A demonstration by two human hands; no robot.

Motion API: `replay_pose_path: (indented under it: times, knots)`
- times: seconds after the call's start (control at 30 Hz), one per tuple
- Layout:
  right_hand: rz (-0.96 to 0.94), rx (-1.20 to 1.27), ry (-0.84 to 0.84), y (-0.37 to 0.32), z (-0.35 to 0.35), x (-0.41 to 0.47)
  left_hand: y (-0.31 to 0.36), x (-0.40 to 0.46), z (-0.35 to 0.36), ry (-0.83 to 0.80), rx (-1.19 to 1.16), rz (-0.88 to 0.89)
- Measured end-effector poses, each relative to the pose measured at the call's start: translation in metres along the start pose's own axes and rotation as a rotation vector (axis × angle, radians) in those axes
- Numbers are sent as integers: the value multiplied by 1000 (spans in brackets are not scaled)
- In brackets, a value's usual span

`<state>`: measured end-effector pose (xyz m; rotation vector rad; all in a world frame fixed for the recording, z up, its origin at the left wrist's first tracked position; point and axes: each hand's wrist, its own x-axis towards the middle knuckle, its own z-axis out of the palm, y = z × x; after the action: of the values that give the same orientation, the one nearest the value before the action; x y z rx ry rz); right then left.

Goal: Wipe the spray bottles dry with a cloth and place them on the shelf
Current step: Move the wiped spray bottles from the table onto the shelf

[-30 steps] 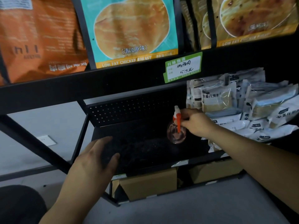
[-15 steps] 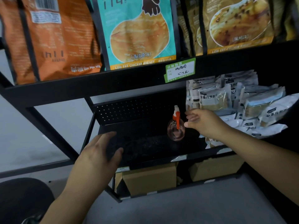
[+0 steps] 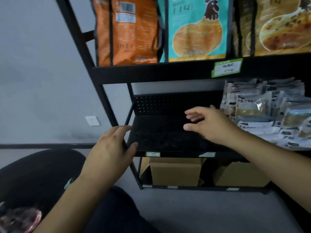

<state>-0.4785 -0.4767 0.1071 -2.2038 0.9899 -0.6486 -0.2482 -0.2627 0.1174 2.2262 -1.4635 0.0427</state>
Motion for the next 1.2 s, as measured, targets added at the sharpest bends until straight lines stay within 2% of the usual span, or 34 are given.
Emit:
replay_pose_path:
  times: [0.43, 0.7, 1.2]
  knots:
    - [-220, 86, -259, -146, 150, 14, -133, -102, -86, 101, 138, -297]
    - [-330, 69, -428, -214, 250, 19, -210, -157, -109, 141, 137, -520]
    - [-420, 13, -727, -281, 445, 20, -330, -211, -107, 140, 61, -818]
